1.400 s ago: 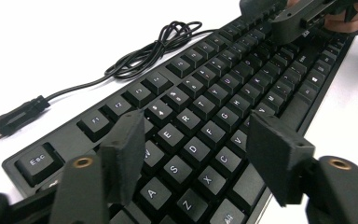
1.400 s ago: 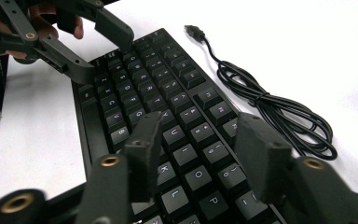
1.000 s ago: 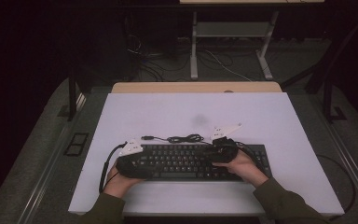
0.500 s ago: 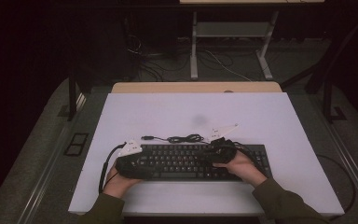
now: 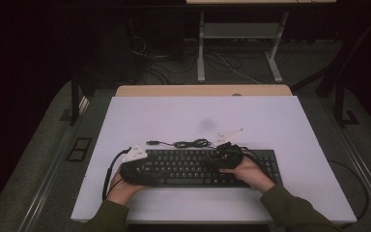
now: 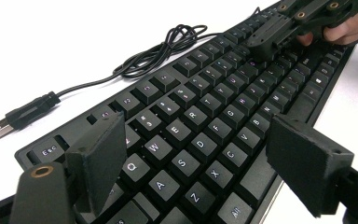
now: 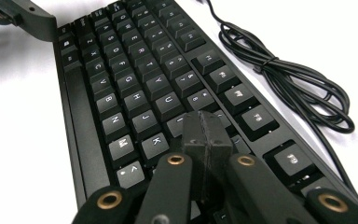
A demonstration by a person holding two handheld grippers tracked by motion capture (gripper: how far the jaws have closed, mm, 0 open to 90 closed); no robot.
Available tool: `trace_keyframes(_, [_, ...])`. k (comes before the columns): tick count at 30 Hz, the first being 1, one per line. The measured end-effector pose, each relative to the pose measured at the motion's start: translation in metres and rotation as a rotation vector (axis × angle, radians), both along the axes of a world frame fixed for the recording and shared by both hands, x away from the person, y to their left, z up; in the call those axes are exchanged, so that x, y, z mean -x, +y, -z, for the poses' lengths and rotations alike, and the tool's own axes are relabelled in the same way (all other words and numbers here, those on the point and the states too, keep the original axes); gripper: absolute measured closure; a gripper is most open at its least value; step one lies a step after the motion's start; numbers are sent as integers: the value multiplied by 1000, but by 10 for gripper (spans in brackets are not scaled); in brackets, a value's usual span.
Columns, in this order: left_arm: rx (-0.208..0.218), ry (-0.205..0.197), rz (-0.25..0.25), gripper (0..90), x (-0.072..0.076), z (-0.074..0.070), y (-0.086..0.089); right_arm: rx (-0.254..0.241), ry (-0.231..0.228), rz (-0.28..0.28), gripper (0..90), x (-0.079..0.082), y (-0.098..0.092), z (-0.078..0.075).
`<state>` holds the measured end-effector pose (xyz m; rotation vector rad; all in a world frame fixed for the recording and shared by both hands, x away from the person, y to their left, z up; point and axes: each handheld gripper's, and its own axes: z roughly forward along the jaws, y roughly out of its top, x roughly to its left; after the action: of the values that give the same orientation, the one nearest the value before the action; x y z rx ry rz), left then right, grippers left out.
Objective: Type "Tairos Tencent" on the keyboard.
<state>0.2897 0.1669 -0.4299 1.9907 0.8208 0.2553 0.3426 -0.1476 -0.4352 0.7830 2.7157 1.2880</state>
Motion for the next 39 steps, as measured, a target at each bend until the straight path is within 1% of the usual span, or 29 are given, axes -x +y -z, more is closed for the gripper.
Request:
trace_keyframes(2, [2, 1, -3, 193, 0, 0, 0, 5, 6, 1, 894, 1, 1, 1])
trace_keyframes(4, [1, 1, -3, 193, 0, 0, 0, 23, -1, 0, 894, 1, 3, 2])
trace_keyframes(8, [-2, -1, 3, 193, 0, 0, 0, 31, -5, -3, 894, 2, 3, 2])
trace_keyframes(18, [-2, 2, 7, 196, 0, 0, 0, 31, -9, -4, 894, 2, 3, 1])
trace_keyframes(22, [0, 0, 6, 196, 0, 0, 0, 18, -17, -1, 890, 2, 2, -2])
trace_keyframes(28, [-1, 0, 7, 199, 0, 0, 0, -5, -18, 11, 803, 2, -1, -5])
trace_keyframes(31, [-1, 1, 7, 201, 0, 0, 0, -18, -21, 14, 733, 1, -4, -6])
trace_keyframes(34, [-1, 0, 8, 204, 0, 0, 0, -41, -11, 23, 665, 1, -8, -8])
trace_keyframes(39, [0, 1, 10, 205, 0, 0, -1, -71, -7, 32, 514, -1, -12, -10])
